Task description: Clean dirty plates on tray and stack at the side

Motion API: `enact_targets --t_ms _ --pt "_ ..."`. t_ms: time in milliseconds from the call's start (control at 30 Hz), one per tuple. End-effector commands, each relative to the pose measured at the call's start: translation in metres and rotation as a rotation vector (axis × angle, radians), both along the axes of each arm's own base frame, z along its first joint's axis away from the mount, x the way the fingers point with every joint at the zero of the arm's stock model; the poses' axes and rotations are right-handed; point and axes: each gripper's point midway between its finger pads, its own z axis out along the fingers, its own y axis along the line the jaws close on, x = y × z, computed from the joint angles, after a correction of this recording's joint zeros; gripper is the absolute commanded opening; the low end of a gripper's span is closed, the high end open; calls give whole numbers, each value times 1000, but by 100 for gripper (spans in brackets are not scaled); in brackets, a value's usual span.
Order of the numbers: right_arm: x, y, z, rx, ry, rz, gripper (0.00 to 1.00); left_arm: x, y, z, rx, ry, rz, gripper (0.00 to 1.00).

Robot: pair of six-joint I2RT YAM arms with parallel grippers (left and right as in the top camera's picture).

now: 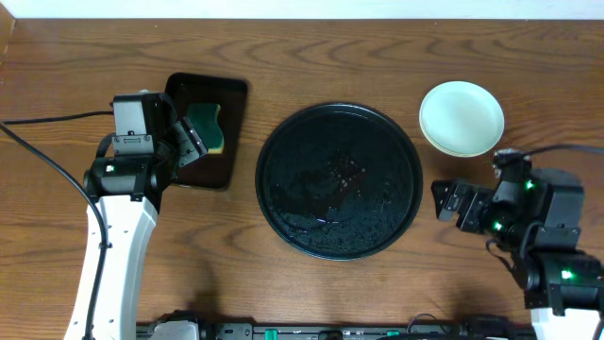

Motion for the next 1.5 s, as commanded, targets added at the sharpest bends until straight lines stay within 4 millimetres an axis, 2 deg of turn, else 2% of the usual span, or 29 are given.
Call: enact_targets --t_ms 0,300,467,733,1233,1467 --pt "-10 14 -12 129 89 -31 99 0 2 2 1 -5 11 79" --pt "-22 20 -23 161 172 -13 99 1 2 2 1 -5 11 79" --pt "-23 22 -23 166 174 -6 99 1 2 2 1 -5 11 79" --pt "-24 21 -24 59 110 130 99 1 2 2 1 -5 11 79" --pt "-24 20 -24 42 104 137 99 1 2 2 1 -5 11 79" --pt "-31 17 -22 -37 2 196 99 1 2 2 1 -5 11 79"
